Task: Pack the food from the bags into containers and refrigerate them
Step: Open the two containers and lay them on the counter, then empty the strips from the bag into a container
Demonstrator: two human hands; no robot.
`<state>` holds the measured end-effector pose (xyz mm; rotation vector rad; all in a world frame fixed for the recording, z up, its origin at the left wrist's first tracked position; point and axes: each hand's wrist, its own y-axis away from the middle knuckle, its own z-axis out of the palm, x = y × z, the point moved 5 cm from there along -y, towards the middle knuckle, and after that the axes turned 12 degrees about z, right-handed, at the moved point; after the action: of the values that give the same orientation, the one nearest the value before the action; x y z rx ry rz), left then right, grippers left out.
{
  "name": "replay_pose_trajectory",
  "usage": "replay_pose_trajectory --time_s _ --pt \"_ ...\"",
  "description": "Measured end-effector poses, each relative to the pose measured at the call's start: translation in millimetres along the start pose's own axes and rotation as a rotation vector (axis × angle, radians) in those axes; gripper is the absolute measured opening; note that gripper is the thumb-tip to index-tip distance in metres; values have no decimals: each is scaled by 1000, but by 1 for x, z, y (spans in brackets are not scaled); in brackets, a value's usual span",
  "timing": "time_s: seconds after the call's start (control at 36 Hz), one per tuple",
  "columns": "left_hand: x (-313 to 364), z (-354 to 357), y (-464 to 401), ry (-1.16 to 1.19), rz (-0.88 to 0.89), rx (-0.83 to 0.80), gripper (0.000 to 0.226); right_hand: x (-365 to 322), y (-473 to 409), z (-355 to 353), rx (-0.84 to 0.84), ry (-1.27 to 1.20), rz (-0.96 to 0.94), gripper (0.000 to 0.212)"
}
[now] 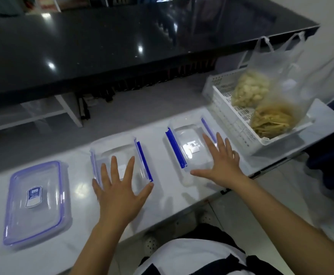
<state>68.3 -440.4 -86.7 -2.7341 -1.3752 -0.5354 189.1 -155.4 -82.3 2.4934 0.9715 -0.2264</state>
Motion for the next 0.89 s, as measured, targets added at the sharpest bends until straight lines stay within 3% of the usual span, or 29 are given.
replay_pose_trajectory --time_s 0.17,0.5,0.61,0.72,0.89 --pt "66 -33 -26 109 113 24 100 47 20 -42 108 -238 9 108" --pt "322 -119 -142 220 769 112 99 185 -1 -141 192 -552 76 96" --pt "399 -130 -180 29 929 185 102 228 -17 -158 215 -687 81 104" --pt "446 -116 -215 -187 1022 169 103 257 -30 -170 224 -760 38 101" --pt "495 -94 -235 -314 1175 162 92 283 -42 -180 119 -778 -36 91"
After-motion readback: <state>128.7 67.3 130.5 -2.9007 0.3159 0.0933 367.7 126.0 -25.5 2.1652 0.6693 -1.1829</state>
